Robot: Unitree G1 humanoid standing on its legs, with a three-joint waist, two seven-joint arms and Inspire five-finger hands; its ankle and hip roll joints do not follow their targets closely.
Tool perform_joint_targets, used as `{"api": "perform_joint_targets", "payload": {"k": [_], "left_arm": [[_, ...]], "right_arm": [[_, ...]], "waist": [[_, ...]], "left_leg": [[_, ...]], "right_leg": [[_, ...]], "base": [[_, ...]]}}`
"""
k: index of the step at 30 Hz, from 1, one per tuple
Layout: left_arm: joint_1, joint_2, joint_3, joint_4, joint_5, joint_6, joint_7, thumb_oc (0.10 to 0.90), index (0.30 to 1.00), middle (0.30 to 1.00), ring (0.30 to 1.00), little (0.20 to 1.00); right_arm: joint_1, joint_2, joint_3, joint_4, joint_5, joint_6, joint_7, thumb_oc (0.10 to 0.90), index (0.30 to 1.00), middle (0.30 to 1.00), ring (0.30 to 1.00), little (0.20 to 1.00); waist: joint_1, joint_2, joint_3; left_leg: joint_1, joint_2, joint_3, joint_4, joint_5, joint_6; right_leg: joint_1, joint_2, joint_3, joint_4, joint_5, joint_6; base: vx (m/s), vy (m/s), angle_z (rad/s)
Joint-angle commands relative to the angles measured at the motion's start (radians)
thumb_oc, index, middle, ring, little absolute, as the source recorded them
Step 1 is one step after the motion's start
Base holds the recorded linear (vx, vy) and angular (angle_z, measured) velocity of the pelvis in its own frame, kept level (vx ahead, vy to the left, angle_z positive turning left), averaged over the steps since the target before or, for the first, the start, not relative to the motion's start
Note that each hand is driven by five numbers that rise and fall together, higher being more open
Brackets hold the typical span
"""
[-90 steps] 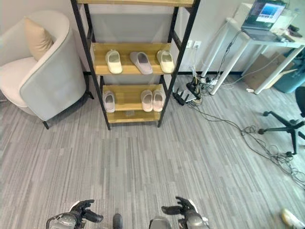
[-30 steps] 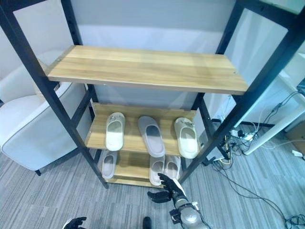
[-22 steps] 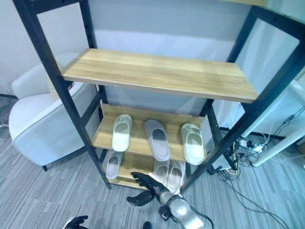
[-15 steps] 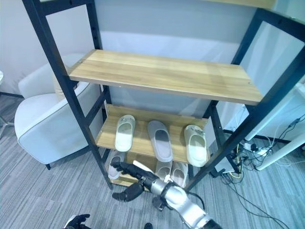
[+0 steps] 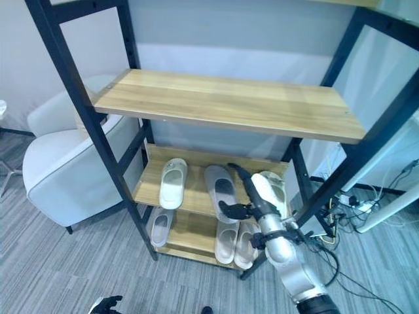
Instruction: Arrange the slippers neatly on the shoe rack.
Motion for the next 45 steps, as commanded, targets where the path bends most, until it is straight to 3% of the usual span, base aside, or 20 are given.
{"api": "perform_joint_targets", "payload": {"k": [1, 10, 26, 27, 28, 29, 39, 45], "left_arm": [[-0.003, -0.013, -0.048, 0.071, 0.028, -0.012, 0.004, 0.8, 0.9, 0.9, 0.9, 0.9], [-0.014, -0.012, -0.082, 0.048, 0.017, -0.026, 0.003, 0.8, 0.9, 0.9, 0.9, 0.9], [-0.03, -0.005, -0.107, 0.044, -0.006, -0.038, 0.011, 0.8, 0.9, 0.9, 0.9, 0.9], [-0.032, -0.004, -0.108, 0.041, -0.007, -0.039, 0.012, 0.8, 0.9, 0.9, 0.9, 0.9], [-0.032, -0.003, -0.109, 0.04, -0.007, -0.04, 0.013, 0.8, 0.9, 0.9, 0.9, 0.9], [-0.034, -0.003, -0.11, 0.039, -0.009, -0.04, 0.014, 0.8, 0.9, 0.9, 0.9, 0.9], [-0.029, -0.002, -0.096, 0.044, 0.0, -0.034, 0.018, 0.8, 0.9, 0.9, 0.9, 0.9], [-0.03, -0.001, -0.08, 0.05, 0.012, -0.031, 0.014, 0.8, 0.9, 0.9, 0.9, 0.9]], "right_arm": [[-0.165, -0.008, -0.072, -0.012, -0.021, -0.056, -0.096, 0.8, 0.9, 0.9, 0.9, 0.9], [-0.263, -0.083, -0.045, 0.142, -0.111, 0.0, -0.146, 0.8, 0.9, 0.9, 0.9, 0.9], [-0.426, -0.087, 0.054, 0.298, -0.085, 0.022, -0.162, 0.8, 0.9, 0.9, 0.9, 0.9], [-0.43, -0.086, 0.059, 0.306, -0.087, 0.024, -0.161, 0.737, 0.806, 0.806, 0.806, 0.806], [-0.43, -0.087, 0.063, 0.311, -0.091, 0.027, -0.161, 0.467, 0.401, 0.401, 0.401, 0.401], [-0.435, -0.091, 0.069, 0.322, -0.098, 0.031, -0.161, 0.4, 0.3, 0.3, 0.3, 0.3], [-0.38, -0.089, 0.029, 0.296, -0.144, 0.06, -0.163, 0.4, 0.3, 0.3, 0.3, 0.3], [-0.3, -0.064, -0.048, 0.114, -0.075, 0.011, -0.16, 0.4, 0.3, 0.3, 0.3, 0.3]], "waist": [[0.027, -0.043, 0.029], [0.044, -0.048, 0.049], [0.068, -0.045, 0.086], [0.069, -0.045, 0.088], [0.07, -0.045, 0.089], [0.07, -0.045, 0.09], [0.064, -0.045, 0.081], [0.053, -0.046, 0.068]], "left_leg": [[0.017, -0.022, 0.043, 0.008, -0.058, 0.011], [-0.01, -0.024, 0.028, 0.008, -0.059, 0.008], [-0.05, -0.036, 0.012, 0.008, -0.059, 0.009], [-0.052, -0.036, 0.012, 0.008, -0.058, 0.009], [-0.053, -0.037, 0.011, 0.008, -0.058, 0.009], [-0.054, -0.037, 0.01, 0.008, -0.058, 0.009], [-0.036, -0.04, 0.008, 0.008, -0.068, 0.01], [-0.017, -0.042, 0.015, 0.008, -0.071, 0.012]], "right_leg": [[0.099, -0.026, 0.002, 0.014, -0.148, 0.064], [0.074, -0.026, -0.011, 0.013, -0.15, 0.067], [0.038, -0.033, -0.019, 0.013, -0.148, 0.072], [0.038, -0.034, -0.021, 0.013, -0.147, 0.072], [0.038, -0.035, -0.022, 0.013, -0.148, 0.073], [0.037, -0.035, -0.023, 0.013, -0.148, 0.073], [0.055, -0.039, -0.024, 0.013, -0.154, 0.072], [0.07, -0.041, -0.021, 0.013, -0.15, 0.073]], "base": [[0.04, -0.007, 0.07], [0.04, -0.002, 0.07], [0.01, 0.006, 0.03], [0.01, 0.009, 0.1], [0.01, 0.012, 0.07], [0.01, 0.015, 0.03], [0.0, 0.001, 0.01], [0.0, 0.0, 0.0]]}}
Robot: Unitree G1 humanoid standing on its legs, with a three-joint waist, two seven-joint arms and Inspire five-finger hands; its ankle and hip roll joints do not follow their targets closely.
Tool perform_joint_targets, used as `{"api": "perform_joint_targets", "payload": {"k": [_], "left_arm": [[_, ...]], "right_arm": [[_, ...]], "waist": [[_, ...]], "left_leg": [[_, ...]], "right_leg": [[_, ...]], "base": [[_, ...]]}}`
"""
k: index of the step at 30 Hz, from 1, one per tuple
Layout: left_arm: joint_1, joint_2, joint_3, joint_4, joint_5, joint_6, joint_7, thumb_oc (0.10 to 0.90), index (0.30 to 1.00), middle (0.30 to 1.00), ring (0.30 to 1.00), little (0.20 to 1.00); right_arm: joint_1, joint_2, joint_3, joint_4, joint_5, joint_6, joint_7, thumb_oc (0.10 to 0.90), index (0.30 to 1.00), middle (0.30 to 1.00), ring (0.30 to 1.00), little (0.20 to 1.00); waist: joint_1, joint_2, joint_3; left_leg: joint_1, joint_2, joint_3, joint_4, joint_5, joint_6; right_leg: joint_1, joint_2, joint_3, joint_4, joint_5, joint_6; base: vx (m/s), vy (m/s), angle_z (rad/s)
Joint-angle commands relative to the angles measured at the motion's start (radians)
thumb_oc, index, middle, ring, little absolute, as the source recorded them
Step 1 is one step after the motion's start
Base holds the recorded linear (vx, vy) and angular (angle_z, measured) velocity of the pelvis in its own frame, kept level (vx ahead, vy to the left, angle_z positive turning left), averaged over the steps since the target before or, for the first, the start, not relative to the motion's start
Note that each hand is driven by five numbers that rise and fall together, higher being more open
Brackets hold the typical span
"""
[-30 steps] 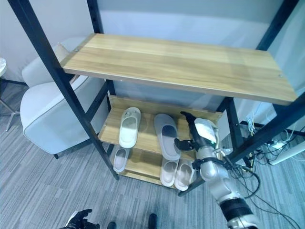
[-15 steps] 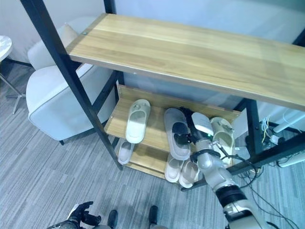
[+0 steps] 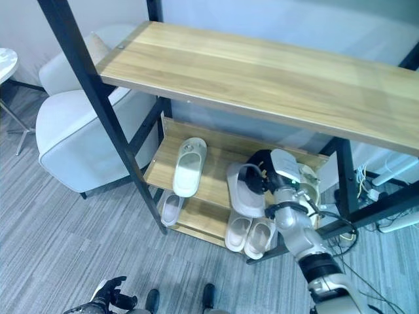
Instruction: Arrange the slippers neatly on the shoe rack.
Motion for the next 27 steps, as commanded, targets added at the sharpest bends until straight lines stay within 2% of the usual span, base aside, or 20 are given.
{"api": "perform_joint_targets", "payload": {"k": [1, 3, 5, 6, 10, 13, 14, 17, 19, 20, 22, 23, 24, 25, 26, 27], "left_arm": [[0.013, -0.006, -0.078, 0.097, 0.033, 0.009, -0.004, 0.8, 0.9, 0.9, 0.9, 0.9], [0.011, -0.009, -0.056, 0.101, 0.027, 0.01, -0.003, 0.8, 0.9, 0.9, 0.9, 0.9], [0.013, -0.007, -0.049, 0.101, 0.024, 0.01, -0.005, 0.8, 0.9, 0.9, 0.9, 0.9], [0.014, -0.003, -0.024, 0.088, 0.007, 0.007, -0.004, 0.8, 0.9, 0.9, 0.9, 0.9], [0.024, 0.003, 0.017, 0.032, -0.05, -0.012, 0.002, 0.8, 0.9, 0.9, 0.9, 0.9], [0.029, 0.029, 0.065, -0.156, -0.229, -0.071, 0.043, 0.8, 0.9, 0.9, 0.9, 0.9], [0.031, 0.031, 0.065, -0.159, -0.23, -0.07, 0.043, 0.8, 0.9, 0.9, 0.9, 0.9], [0.031, 0.062, 0.091, -0.359, -0.375, -0.15, 0.093, 0.8, 0.9, 0.9, 0.9, 0.9], [0.014, 0.084, 0.117, -0.489, -0.426, -0.216, 0.155, 0.8, 0.9, 0.9, 0.9, 0.9], [-0.02, 0.115, 0.129, -0.595, -0.43, -0.272, 0.204, 0.8, 0.9, 0.9, 0.9, 0.9], [-0.042, 0.128, 0.137, -0.634, -0.429, -0.29, 0.229, 0.8, 0.9, 0.9, 0.9, 0.9], [-0.104, 0.159, 0.144, -0.699, -0.418, -0.325, 0.289, 0.8, 0.9, 0.9, 0.9, 0.9], [-0.124, 0.169, 0.155, -0.727, -0.409, -0.332, 0.31, 0.8, 0.9, 0.9, 0.9, 0.9], [-0.124, 0.169, 0.155, -0.727, -0.408, -0.332, 0.311, 0.8, 0.9, 0.9, 0.9, 0.9], [-0.155, 0.183, 0.16, -0.753, -0.396, -0.346, 0.352, 0.8, 0.9, 0.9, 0.9, 0.9], [-0.17, 0.183, 0.169, -0.77, -0.391, -0.347, 0.371, 0.8, 0.9, 0.9, 0.9, 0.9]], "right_arm": [[-0.028, 0.015, -0.091, -0.139, 0.041, -0.075, -0.038, 0.4, 0.3, 0.3, 0.3, 0.3], [0.027, 0.045, -0.115, -0.272, 0.095, -0.118, -0.01, 0.4, 0.3, 0.3, 0.3, 0.3], [0.058, 0.054, -0.123, -0.313, 0.113, -0.127, 0.011, 0.4, 0.3, 0.3, 0.3, 0.3], [0.113, 0.074, -0.121, -0.402, 0.159, -0.158, 0.058, 0.4, 0.3, 0.3, 0.3, 0.3], [0.222, 0.1, -0.112, -0.503, 0.205, -0.19, 0.127, 0.4, 0.3, 0.3, 0.3, 0.3], [0.308, 0.15, -0.052, -0.539, 0.3, -0.226, 0.186, 0.4, 0.3, 0.3, 0.3, 0.3], [0.308, 0.151, -0.052, -0.539, 0.3, -0.226, 0.187, 0.4, 0.3, 0.3, 0.3, 0.3], [0.335, 0.161, 0.013, -0.519, 0.324, -0.238, 0.214, 0.4, 0.3, 0.3, 0.3, 0.3], [0.321, 0.152, 0.057, -0.477, 0.278, -0.236, 0.211, 0.4, 0.3, 0.3, 0.3, 0.3], [0.289, 0.13, 0.083, -0.439, 0.231, -0.233, 0.193, 0.4, 0.3, 0.3, 0.3, 0.3], [0.266, 0.128, 0.096, -0.419, 0.23, -0.236, 0.186, 0.4, 0.3, 0.3, 0.3, 0.3], [0.191, 0.116, 0.132, -0.376, 0.238, -0.23, 0.173, 0.4, 0.3, 0.3, 0.3, 0.3], [0.153, 0.111, 0.143, -0.371, 0.229, -0.227, 0.165, 0.4, 0.3, 0.3, 0.3, 0.3], [0.151, 0.111, 0.143, -0.37, 0.229, -0.227, 0.165, 0.4, 0.3, 0.3, 0.3, 0.3], [0.09, 0.103, 0.153, -0.363, 0.211, -0.221, 0.149, 0.4, 0.3, 0.3, 0.3, 0.3], [0.058, 0.105, 0.155, -0.355, 0.205, -0.218, 0.136, 0.4, 0.3, 0.3, 0.3, 0.3]], "waist": [[0.002, -0.044, -0.045], [-0.006, -0.046, -0.05], [-0.006, -0.047, -0.052], [-0.011, -0.051, -0.054], [-0.015, -0.054, -0.055], [-0.018, -0.064, -0.006], [-0.019, -0.065, -0.007], [-0.022, -0.066, 0.059], [-0.029, -0.067, 0.089], [-0.032, -0.065, 0.124], [-0.036, -0.063, 0.129], [-0.036, -0.054, 0.155], [-0.037, -0.05, 0.159], [-0.037, -0.051, 0.155], [-0.036, -0.046, 0.172], [-0.034, -0.044, 0.161]], "left_leg": [[0.027, -0.031, 0.065, 0.003, -0.079, 0.022], [0.031, -0.033, 0.069, 0.003, -0.08, 0.022], [0.033, -0.033, 0.07, 0.003, -0.081, 0.023], [0.031, -0.035, 0.074, 0.003, -0.074, 0.024], [0.052, -0.031, 0.079, 0.011, -0.089, 0.025], [-0.014, -0.033, 0.079, 0.152, -0.131, 0.025], [-0.019, -0.034, 0.078, 0.159, -0.134, 0.025], [-0.099, -0.036, 0.078, 0.284, -0.164, 0.024], [-0.178, -0.034, 0.068, 0.39, -0.2, 0.028], [-0.26, -0.029, 0.061, 0.488, -0.224, 0.032], [-0.31, -0.026, 0.059, 0.543, -0.241, 0.036], [-0.409, -0.023, 0.057, 0.667, -0.281, 0.047], [-0.462, -0.026, 0.062, 0.727, -0.299, 0.054], [-0.47, -0.026, 0.062, 0.734, -0.303, 0.054], [-0.545, -0.029, 0.063, 0.817, -0.327, 0.061], [-0.622, -0.026, 0.068, 0.895, -0.348, 0.068]], "right_leg": [[0.093, -0.034, 0.031, 0.013, -0.146, 0.072], [0.095, -0.034, 0.034, 0.013, -0.144, 0.073], [0.095, -0.034, 0.036, 0.013, -0.144, 0.073], [0.093, -0.037, 0.037, 0.013, -0.135, 0.073], [0.111, -0.034, 0.046, 0.013, -0.15, 0.071], [0.078, -0.043, 0.053, 0.103, -0.178, 0.055], [0.073, -0.044, 0.053, 0.11, -0.182, 0.055], [-0.026, -0.049, 0.039, 0.284, -0.231, 0.047], [-0.105, -0.062, 0.029, 0.409, -0.271, 0.041], [-0.181, -0.075, 0.028, 0.522, -0.305, 0.032], [-0.23, -0.078, 0.032, 0.581, -0.331, 0.024], [-0.332, -0.089, 0.044, 0.711, -0.386, 0.003], [-0.389, -0.089, 0.053, 0.77, -0.411, -0.009], [-0.397, -0.089, 0.054, 0.777, -0.414, -0.009], [-0.478, -0.088, 0.062, 0.857, -0.438, -0.025], [-0.559, -0.084, 0.073, 0.921, -0.456, -0.034]], "base": [[0.0, 0.0, 0.0], [-0.03, 0.009, -0.02], [-0.03, 0.0, 0.0], [0.0, 0.0, 0.0], [-0.03, -0.018, -0.06], [-0.12, -0.04, -0.13], [-0.15, -0.02, -0.03], [-0.21, -0.022, 0.04], [-0.25, -0.022, 0.15], [-0.26, -0.018, 0.17], [-0.19, -0.006, 0.17], [-0.19, -0.005, 0.27], [-0.19, -0.005, 0.32], [-0.17, -0.002, 0.25], [-0.18, 0.001, 0.07], [-0.18, -0.018, -0.1]]}}
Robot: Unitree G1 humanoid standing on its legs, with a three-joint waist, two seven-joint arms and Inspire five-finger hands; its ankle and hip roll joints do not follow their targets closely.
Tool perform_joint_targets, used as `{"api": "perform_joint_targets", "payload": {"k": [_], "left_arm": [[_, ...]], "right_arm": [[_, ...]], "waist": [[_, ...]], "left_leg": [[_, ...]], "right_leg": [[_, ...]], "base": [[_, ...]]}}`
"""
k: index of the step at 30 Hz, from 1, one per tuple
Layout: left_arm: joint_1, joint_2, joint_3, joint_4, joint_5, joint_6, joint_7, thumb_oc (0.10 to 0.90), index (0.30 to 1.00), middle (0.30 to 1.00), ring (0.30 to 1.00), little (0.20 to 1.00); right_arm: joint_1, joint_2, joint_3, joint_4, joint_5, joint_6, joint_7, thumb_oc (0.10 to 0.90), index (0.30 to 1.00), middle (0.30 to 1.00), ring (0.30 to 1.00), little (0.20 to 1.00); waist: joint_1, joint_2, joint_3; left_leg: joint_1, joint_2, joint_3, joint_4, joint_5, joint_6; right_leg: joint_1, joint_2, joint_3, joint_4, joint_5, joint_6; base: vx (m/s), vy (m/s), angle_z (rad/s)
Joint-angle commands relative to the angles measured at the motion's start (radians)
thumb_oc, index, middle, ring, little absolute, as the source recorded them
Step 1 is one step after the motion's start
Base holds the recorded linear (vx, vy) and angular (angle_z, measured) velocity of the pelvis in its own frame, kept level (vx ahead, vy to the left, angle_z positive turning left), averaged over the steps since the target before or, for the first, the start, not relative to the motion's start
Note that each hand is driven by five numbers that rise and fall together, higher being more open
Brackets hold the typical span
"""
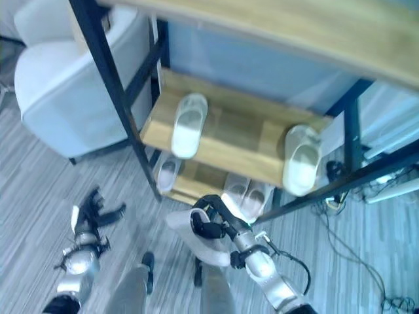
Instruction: Arrange the slippers neatly on the shoe rack.
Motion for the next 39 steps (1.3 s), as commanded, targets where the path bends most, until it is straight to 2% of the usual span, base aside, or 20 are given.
{"api": "perform_joint_targets", "payload": {"k": [1, 2, 4, 5, 6, 7, 8, 9, 12, 13, 14, 15, 16, 19, 20, 21, 26, 30, 34, 39], "left_arm": [[-0.025, 0.04, 0.032, -0.059, 0.036, -0.119, 0.139, 0.8, 0.9, 0.9, 0.9, 0.9], [-0.04, 0.043, 0.047, -0.075, 0.044, -0.117, 0.176, 0.8, 0.9, 0.9, 0.9, 0.9], [-0.048, 0.049, 0.074, -0.083, 0.046, -0.122, 0.231, 0.8, 0.9, 0.9, 0.9, 0.9], [-0.072, 0.059, 0.092, -0.042, 0.045, -0.124, 0.29, 0.8, 0.9, 0.9, 0.9, 0.9], [-0.077, 0.059, 0.095, -0.039, 0.046, -0.125, 0.292, 0.8, 0.9, 0.9, 0.9, 0.9], [-0.089, 0.07, 0.104, -0.029, 0.038, -0.123, 0.32, 0.8, 0.9, 0.9, 0.9, 0.9], [-0.125, 0.109, 0.124, 0.019, -0.001, -0.123, 0.371, 0.8, 0.9, 0.9, 0.9, 0.9], [-0.131, 0.11, 0.125, 0.023, -0.002, -0.124, 0.371, 0.8, 0.9, 0.9, 0.9, 0.9], [-0.165, 0.145, 0.138, 0.043, -0.041, -0.12, 0.402, 0.8, 0.9, 0.9, 0.9, 0.9], [-0.182, 0.163, 0.149, 0.051, -0.066, -0.129, 0.427, 0.8, 0.9, 0.9, 0.9, 0.9], [-0.185, 0.162, 0.15, 0.052, -0.066, -0.129, 0.427, 0.8, 0.9, 0.9, 0.9, 0.9], [-0.182, 0.165, 0.154, 0.043, -0.06, -0.124, 0.432, 0.8, 0.9, 0.9, 0.9, 0.9], [-0.193, 0.181, 0.148, 0.04, -0.049, -0.122, 0.453, 0.8, 0.9, 0.9, 0.9, 0.9], [-0.19, 0.192, 0.147, 0.022, -0.029, -0.122, 0.471, 0.8, 0.9, 0.9, 0.9, 0.9], [-0.18, 0.204, 0.15, 0.002, 0.003, -0.116, 0.491, 0.8, 0.9, 0.9, 0.9, 0.9], [-0.18, 0.203, 0.151, 0.001, 0.005, -0.115, 0.493, 0.8, 0.9, 0.9, 0.9, 0.9], [-0.134, 0.221, 0.139, -0.061, 0.079, -0.109, 0.526, 0.8, 0.9, 0.9, 0.9, 0.9], [-0.067, 0.221, 0.119, -0.097, 0.121, -0.103, 0.54, 0.8, 0.9, 0.9, 0.9, 0.9], [-0.019, 0.239, 0.1, -0.092, 0.135, -0.108, 0.539, 0.8, 0.9, 0.9, 0.9, 0.9], [-0.012, 0.246, 0.079, -0.059, 0.117, -0.116, 0.519, 0.8, 0.9, 0.9, 0.9, 0.9]], "right_arm": [[-0.167, 0.005, -0.019, -0.08, -0.023, -0.073, -0.119, 0.4, 0.3, 0.3, 0.3, 0.3], [-0.219, 0.007, -0.02, -0.062, -0.031, -0.067, -0.147, 0.4, 0.3, 0.3, 0.3, 0.3], [-0.318, 0.02, -0.026, -0.014, -0.034, -0.052, -0.207, 0.4, 0.3, 0.3, 0.3, 0.3], [-0.435, 0.021, -0.021, 0.038, -0.061, -0.035, -0.275, 0.4, 0.3, 0.3, 0.3, 0.3], [-0.445, 0.022, -0.016, 0.046, -0.062, -0.036, -0.279, 0.4, 0.3, 0.3, 0.3, 0.3], [-0.507, 0.012, -0.012, 0.071, -0.082, -0.025, -0.315, 0.4, 0.3, 0.3, 0.3, 0.3], [-0.68, -0.024, 0.003, 0.192, -0.074, 0.008, -0.381, 0.4, 0.3, 0.3, 0.3, 0.3], [-0.69, -0.024, 0.007, 0.2, -0.072, 0.005, -0.383, 0.4, 0.3, 0.3, 0.3, 0.3], [-0.833, -0.054, 0.032, 0.308, 0.002, 0.017, -0.419, 0.4, 0.3, 0.3, 0.3, 0.3], [-0.924, -0.093, 0.056, 0.368, 0.009, 0.033, -0.439, 0.4, 0.3, 0.3, 0.3, 0.3], [-0.93, -0.093, 0.058, 0.371, 0.01, 0.032, -0.44, 0.4, 0.3, 0.3, 0.3, 0.3], [-0.946, -0.104, 0.073, 0.376, 0.004, 0.036, -0.444, 0.4, 0.3, 0.3, 0.3, 0.3], [-0.997, -0.141, 0.086, 0.438, -0.006, 0.044, -0.467, 0.4, 0.3, 0.3, 0.3, 0.3], [-1.043, -0.168, 0.098, 0.477, 0.007, 0.044, -0.483, 0.4, 0.3, 0.3, 0.3, 0.3], [-1.085, -0.192, 0.114, 0.514, 0.043, 0.035, -0.485, 0.4, 0.3, 0.3, 0.3, 0.3], [-1.088, -0.192, 0.117, 0.516, 0.045, 0.033, -0.485, 0.4, 0.3, 0.3, 0.3, 0.3], [-1.156, -0.276, 0.147, 0.546, 0.103, 0.013, -0.494, 0.4, 0.3, 0.3, 0.3, 0.3], [-1.152, -0.33, 0.144, 0.548, 0.159, -0.015, -0.507, 0.4, 0.3, 0.3, 0.3, 0.3], [-1.204, -0.376, 0.208, 0.595, 0.202, -0.035, -0.507, 0.4, 0.3, 0.3, 0.3, 0.3], [-1.222, -0.404, 0.262, 0.617, 0.216, -0.051, -0.512, 0.4, 0.3, 0.3, 0.3, 0.3]], "waist": [[-0.001, 0.012, -0.06], [0.003, 0.015, -0.08], [0.018, 0.026, -0.093], [0.03, 0.034, -0.095], [0.029, 0.035, -0.104], [0.036, 0.038, -0.101], [0.054, 0.052, -0.086], [0.054, 0.052, -0.087], [0.072, 0.062, -0.049], [0.08, 0.06, -0.02], [0.079, 0.061, -0.02], [0.081, 0.061, -0.008], [0.087, 0.065, 0.02], [0.093, 0.068, 0.039], [0.1, 0.069, 0.06], [0.1, 0.069, 0.061], [0.113, 0.063, 0.14], [0.13, 0.051, 0.145], [0.16, 0.031, 0.145], [0.18, 0.016, 0.145]], "left_leg": [[-0.111, 0.008, 0.035, 0.183, -0.161, 0.04], [-0.205, 0.014, 0.036, 0.261, -0.189, 0.042], [-0.321, 0.026, 0.022, 0.371, -0.224, 0.056], [-0.438, 0.035, 0.009, 0.494, -0.262, 0.067], [-0.462, 0.037, 0.007, 0.514, -0.272, 0.067], [-0.525, 0.038, -0.003, 0.588, -0.295, 0.074], [-0.667, 0.037, -0.029, 0.789, -0.355, 0.093], [-0.68, 0.037, -0.031, 0.804, -0.363, 0.093], [-0.783, 0.028, -0.046, 0.996, -0.421, 0.107], [-0.848, 0.014, -0.063, 1.136, -0.474, 0.105], [-0.856, 0.013, -0.064, 1.144, -0.477, 0.105], [-0.867, 0.012, -0.069, 1.181, -0.489, 0.105], [-0.908, -0.002, -0.083, 1.288, -0.522, 0.1], [-0.95, -0.014, -0.09, 1.388, -0.553, 0.097], [-0.987, -0.02, -0.093, 1.482, -0.582, 0.092], [-0.991, -0.02, -0.093, 1.487, -0.586, 0.092], [-1.023, -0.02, -0.092, 1.615, -0.621, 0.083], [-1.023, -0.018, -0.086, 1.624, -0.636, 0.083], [-1.023, -0.014, -0.088, 1.596, -0.641, 0.085], [-1.023, -0.015, -0.1, 1.591, -0.654, 0.09]], "right_leg": [[-0.079, -0.01, 0.043, 0.141, -0.168, 0.003], [-0.171, -0.002, 0.058, 0.213, -0.198, -0.007], [-0.285, 0.006, 0.074, 0.315, -0.228, -0.022], [-0.403, 0.012, 0.088, 0.434, -0.259, -0.032], [-0.426, 0.013, 0.088, 0.451, -0.267, -0.032], [-0.489, 0.014, 0.092, 0.522, -0.287, -0.038], [-0.629, 0.015, 0.106, 0.723, -0.34, -0.055], [-0.641, 0.015, 0.107, 0.737, -0.348, -0.055], [-0.742, 0.017, 0.108, 0.933, -0.394, -0.065], [-0.806, 0.013, 0.113, 1.09, -0.443, -0.063], [-0.813, 0.012, 0.114, 1.098, -0.446, -0.063], [-0.826, 0.012, 0.125, 1.143, -0.46, -0.067], [-0.863, 0.01, 0.142, 1.263, -0.486, -0.06], [-0.9, 0.009, 0.167, 1.366, -0.504, -0.055], [-0.937, 0.01, 0.191, 1.462, -0.52, -0.052], [-0.941, 0.01, 0.193, 1.468, -0.523, -0.051], [-0.974, -0.008, 0.228, 1.593, -0.541, -0.046], [-0.978, -0.02, 0.231, 1.593, -0.537, -0.052], [-0.991, -0.018, 0.223, 1.565, -0.526, -0.058], [-0.989, -0.016, 0.217, 1.538, -0.513, -0.055]], "base": [[-0.12, -0.025, -0.22], [-0.09, -0.032, -0.29], [-0.14, -0.023, -0.3], [-0.09, -0.025, -0.2], [-0.08, -0.039, -0.23], [-0.03, -0.054, -0.16], [-0.03, -0.054, -0.07], [0.01, -0.045, 0.08], [0.05, -0.019, 0.09], [0.08, -0.021, 0.1], [0.1, -0.028, 0.14], [0.13, -0.028, 0.18], [0.13, -0.028, 0.16], [0.13, 0.006, 0.25], [0.1, 0.001, 0.05], [0.08, 0.002, -0.02], [0.02, -0.015, 0.06], [0.01, -0.001, 0.03], [0.0, 0.0, 0.0], [0.01, 0.022, -0.04]]}}
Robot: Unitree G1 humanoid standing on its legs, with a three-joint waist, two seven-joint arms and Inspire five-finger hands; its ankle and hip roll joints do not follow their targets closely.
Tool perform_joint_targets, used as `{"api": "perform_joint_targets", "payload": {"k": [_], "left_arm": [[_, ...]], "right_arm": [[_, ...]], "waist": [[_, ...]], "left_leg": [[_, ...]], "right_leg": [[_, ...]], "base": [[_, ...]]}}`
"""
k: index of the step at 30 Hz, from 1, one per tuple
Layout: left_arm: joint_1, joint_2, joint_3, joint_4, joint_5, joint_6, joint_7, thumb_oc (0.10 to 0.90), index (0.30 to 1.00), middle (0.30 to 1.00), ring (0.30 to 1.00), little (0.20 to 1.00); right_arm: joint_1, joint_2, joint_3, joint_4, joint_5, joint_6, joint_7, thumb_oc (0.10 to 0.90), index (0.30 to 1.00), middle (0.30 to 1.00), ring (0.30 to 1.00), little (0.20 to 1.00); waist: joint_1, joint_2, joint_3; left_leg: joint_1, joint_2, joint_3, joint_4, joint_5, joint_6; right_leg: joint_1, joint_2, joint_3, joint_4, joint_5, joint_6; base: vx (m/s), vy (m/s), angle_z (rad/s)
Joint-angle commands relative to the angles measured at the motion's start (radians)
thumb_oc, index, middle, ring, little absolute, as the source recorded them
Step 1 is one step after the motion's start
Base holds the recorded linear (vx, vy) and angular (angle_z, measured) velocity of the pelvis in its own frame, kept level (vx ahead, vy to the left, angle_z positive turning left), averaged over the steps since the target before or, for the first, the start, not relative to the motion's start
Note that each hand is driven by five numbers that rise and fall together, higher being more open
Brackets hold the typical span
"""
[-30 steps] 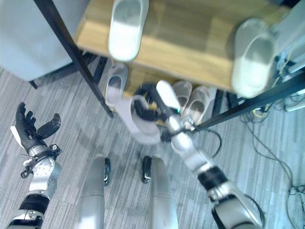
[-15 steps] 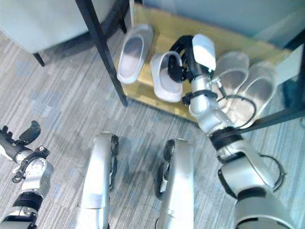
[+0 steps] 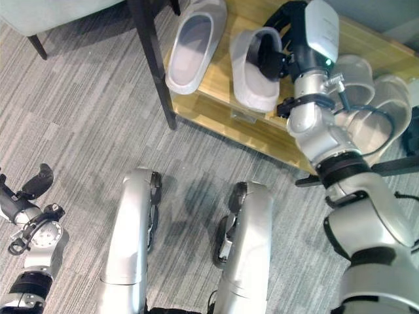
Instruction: Arrange the slippers neatly on the shoe rack.
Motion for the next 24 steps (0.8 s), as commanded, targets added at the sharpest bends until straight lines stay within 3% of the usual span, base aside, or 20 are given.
{"api": "perform_joint_targets", "payload": {"k": [1, 2, 3, 4, 9, 22, 24], "left_arm": [[-0.016, 0.122, 0.009, -0.028, 0.031, -0.094, 0.039, 0.8, 0.9, 0.9, 0.9, 0.9], [-0.022, 0.118, 0.0, -0.016, 0.024, -0.097, 0.031, 0.8, 0.9, 0.9, 0.9, 0.9], [-0.037, 0.116, -0.01, 0.012, 0.007, -0.103, 0.021, 0.8, 0.9, 0.9, 0.9, 0.9], [-0.045, 0.108, -0.024, 0.025, -0.016, -0.114, 0.007, 0.8, 0.9, 0.9, 0.9, 0.9], [-0.04, 0.089, -0.053, -0.041, -0.043, -0.152, -0.007, 0.8, 0.9, 0.9, 0.9, 0.9], [-0.003, 0.141, -0.115, -0.122, 0.09, -0.119, -0.027, 0.8, 0.9, 0.9, 0.9, 0.9], [0.015, 0.149, -0.113, -0.131, 0.111, -0.105, -0.03, 0.8, 0.9, 0.9, 0.9, 0.9]], "right_arm": [[-0.186, -0.081, -0.013, -0.038, 0.029, -0.075, -0.057, 0.4, 0.3, 0.3, 0.3, 0.3], [-0.199, -0.074, 0.001, -0.027, 0.035, -0.078, -0.044, 0.4, 0.3, 0.3, 0.3, 0.3], [-0.207, -0.067, 0.013, -0.001, 0.057, -0.084, -0.036, 0.775, 0.862, 0.862, 0.862, 0.862], [-0.211, -0.053, -0.001, 0.015, 0.089, -0.087, -0.041, 0.8, 0.9, 0.9, 0.9, 0.9], [-0.275, -0.009, 0.039, 0.098, 0.206, -0.084, 0.008, 0.8, 0.9, 0.9, 0.9, 0.9], [-0.203, -0.085, 0.037, 0.036, 0.361, -0.151, 0.11, 0.8, 0.9, 0.9, 0.9, 0.9], [-0.128, -0.115, 0.004, -0.061, 0.405, -0.18, 0.133, 0.8, 0.9, 0.9, 0.9, 0.9]], "waist": [[0.057, -0.029, -0.027], [0.059, -0.032, -0.027], [0.059, -0.033, -0.027], [0.058, -0.036, -0.027], [0.062, -0.044, -0.027], [0.049, -0.052, -0.027], [0.044, -0.055, -0.027]], "left_leg": [[0.051, 0.013, -0.049, 0.037, -0.145, 0.073], [0.051, 0.012, -0.049, 0.039, -0.147, 0.075], [0.051, 0.013, -0.051, 0.037, -0.147, 0.076], [0.051, 0.014, -0.05, 0.035, -0.146, 0.075], [0.051, 0.019, -0.051, 0.032, -0.152, 0.07], [0.051, 0.027, -0.05, 0.044, -0.145, 0.056], [0.051, 0.027, -0.049, 0.038, -0.139, 0.054]], "right_leg": [[0.04, -0.003, 0.023, 0.005, 0.018, -0.073], [0.039, -0.003, 0.023, 0.003, 0.019, -0.071], [0.041, -0.003, 0.023, -0.002, 0.021, -0.071], [0.043, -0.005, 0.019, -0.005, 0.022, -0.072], [0.04, -0.007, 0.019, -0.014, 0.025, -0.075], [0.037, -0.01, 0.019, 0.003, 0.023, -0.092], [0.039, -0.011, 0.018, -0.004, 0.027, -0.093]], "base": [[0.03, 0.017, -0.06], [0.03, 0.017, -0.09], [0.02, 0.024, -0.07], [0.02, 0.019, -0.05], [0.0, 0.007, 0.0], [-0.01, 0.0, 0.0], [-0.03, -0.024, 0.0]]}}
